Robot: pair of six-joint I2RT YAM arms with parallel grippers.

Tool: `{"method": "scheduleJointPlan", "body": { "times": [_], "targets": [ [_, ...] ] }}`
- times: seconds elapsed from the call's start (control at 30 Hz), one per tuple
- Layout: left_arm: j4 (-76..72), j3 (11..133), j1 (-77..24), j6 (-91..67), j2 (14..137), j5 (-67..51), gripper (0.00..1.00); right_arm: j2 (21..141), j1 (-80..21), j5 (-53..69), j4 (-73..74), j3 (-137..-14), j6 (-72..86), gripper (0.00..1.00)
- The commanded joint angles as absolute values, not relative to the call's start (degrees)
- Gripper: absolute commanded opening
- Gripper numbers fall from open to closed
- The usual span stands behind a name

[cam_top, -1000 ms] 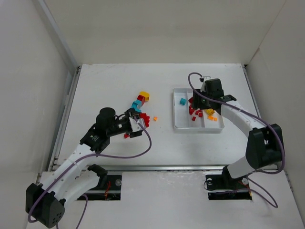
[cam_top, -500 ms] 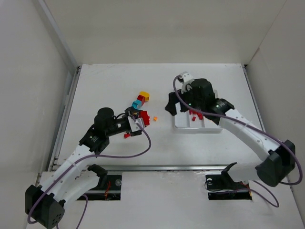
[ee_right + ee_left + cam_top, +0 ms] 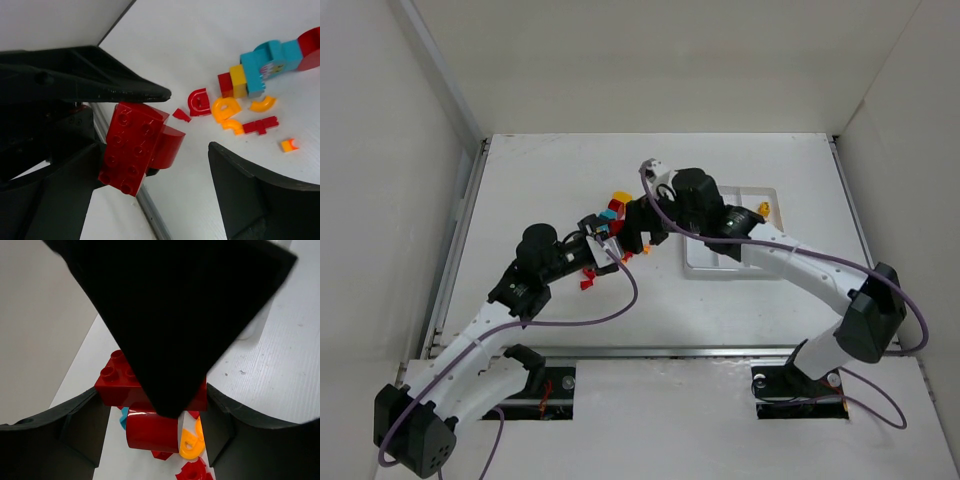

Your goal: Sort the legos into containers by color

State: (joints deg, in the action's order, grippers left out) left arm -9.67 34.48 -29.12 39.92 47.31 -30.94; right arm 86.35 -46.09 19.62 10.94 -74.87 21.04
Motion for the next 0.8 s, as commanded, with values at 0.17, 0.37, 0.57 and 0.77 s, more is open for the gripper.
{"method": "scheduleJointPlan", "body": {
  "times": [0.17, 0.37, 0.57, 0.77],
  "targets": [
    [-13.8, 35.33, -29.0, 38.67, 47.02, -29.88, 0.0, 88.51, -47.37, 22.41, 8.53, -79.37, 21.88, 0.73],
    [-14.33, 35.33, -29.0, 38.67, 47.02, -29.88, 0.0, 90.62, -47.37, 25.22, 8.53, -81.03, 21.27, 0.07],
    [-13.8, 35.33, -29.0, 39.81, 47.02, -29.36, 0.65, 90.0, -47.37, 25.22, 8.53, -80.34, 20.21, 0.0],
    [-10.29, 35.33, -29.0, 41.22, 45.97, -27.08, 0.92, 87.63, -47.37, 22.42, 8.53, -78.4, 20.21, 0.0]
  ]
}}
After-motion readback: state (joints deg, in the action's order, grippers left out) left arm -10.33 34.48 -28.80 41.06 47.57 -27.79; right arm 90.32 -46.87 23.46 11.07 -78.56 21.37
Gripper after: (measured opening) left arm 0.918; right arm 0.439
